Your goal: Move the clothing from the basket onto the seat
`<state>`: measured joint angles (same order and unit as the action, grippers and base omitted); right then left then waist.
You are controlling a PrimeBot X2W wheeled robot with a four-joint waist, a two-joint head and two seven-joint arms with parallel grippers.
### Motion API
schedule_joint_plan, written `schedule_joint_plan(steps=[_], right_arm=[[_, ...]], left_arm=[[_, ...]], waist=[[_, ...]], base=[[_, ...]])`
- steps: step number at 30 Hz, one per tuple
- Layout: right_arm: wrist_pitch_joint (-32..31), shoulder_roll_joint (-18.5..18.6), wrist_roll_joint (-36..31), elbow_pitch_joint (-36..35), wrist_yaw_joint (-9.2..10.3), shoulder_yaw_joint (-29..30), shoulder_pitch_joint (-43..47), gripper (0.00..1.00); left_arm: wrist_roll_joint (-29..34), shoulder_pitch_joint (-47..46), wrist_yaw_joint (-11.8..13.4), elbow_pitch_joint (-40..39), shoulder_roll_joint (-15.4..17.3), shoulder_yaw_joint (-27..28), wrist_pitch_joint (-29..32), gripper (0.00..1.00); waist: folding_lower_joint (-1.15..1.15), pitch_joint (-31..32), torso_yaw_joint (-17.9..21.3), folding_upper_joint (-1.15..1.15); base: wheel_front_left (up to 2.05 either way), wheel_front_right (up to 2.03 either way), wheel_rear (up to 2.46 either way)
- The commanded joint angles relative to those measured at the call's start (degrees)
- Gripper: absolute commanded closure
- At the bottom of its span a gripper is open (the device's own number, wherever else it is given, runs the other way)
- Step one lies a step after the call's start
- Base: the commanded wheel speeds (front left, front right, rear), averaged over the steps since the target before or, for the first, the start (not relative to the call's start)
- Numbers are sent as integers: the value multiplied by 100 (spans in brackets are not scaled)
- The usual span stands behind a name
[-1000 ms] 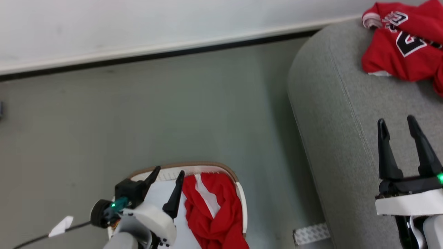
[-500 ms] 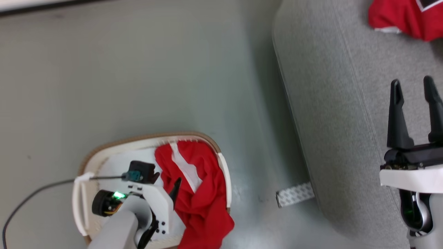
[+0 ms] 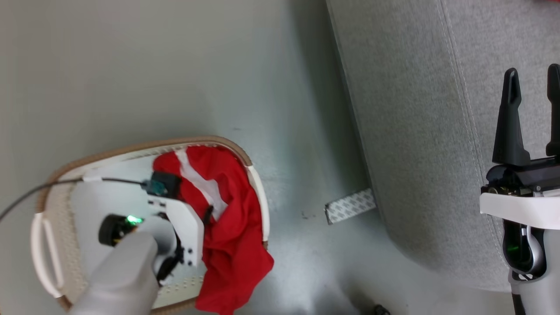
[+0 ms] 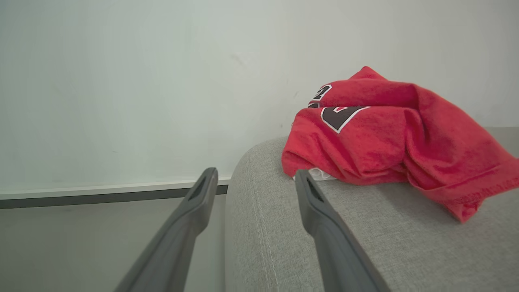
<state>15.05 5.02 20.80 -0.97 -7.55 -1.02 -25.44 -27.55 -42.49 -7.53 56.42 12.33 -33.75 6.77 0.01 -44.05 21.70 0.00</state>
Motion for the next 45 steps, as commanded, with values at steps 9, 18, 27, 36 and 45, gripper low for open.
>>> schedule_joint_plan(steps=[9, 18, 27, 36, 45], right_arm=[[17, -156, 118, 44, 13, -67, -146, 0], [17, -204, 90, 138, 13, -69, -122, 0], [17, -208, -14, 186, 13, -70, -90, 0], [17, 43, -135, 250, 13, 23, 138, 0], [17, 352, -221, 379, 13, 28, 489, 0]], left_arm=[[-435, -580, 12, 412, 280, -297, 62, 15], [-719, -642, 12, 545, 240, -681, -137, 100], [-993, -456, 12, 593, 139, -995, -404, 100], [-1375, -91, 12, 315, -121, -1385, -1088, 100], [-1750, 358, 12, -154, -312, -1848, -1848, 100]], waist=[[-1, -481, 387, 0], [-1, -388, 389, 0], [-1, 6, 267, 0], [-1, 996, -205, 0], [-1, 2091, -814, 0]], base=[[0, 0, 0], [0, 0, 0], [0, 0, 0], [0, 0, 0], [0, 0, 0]])
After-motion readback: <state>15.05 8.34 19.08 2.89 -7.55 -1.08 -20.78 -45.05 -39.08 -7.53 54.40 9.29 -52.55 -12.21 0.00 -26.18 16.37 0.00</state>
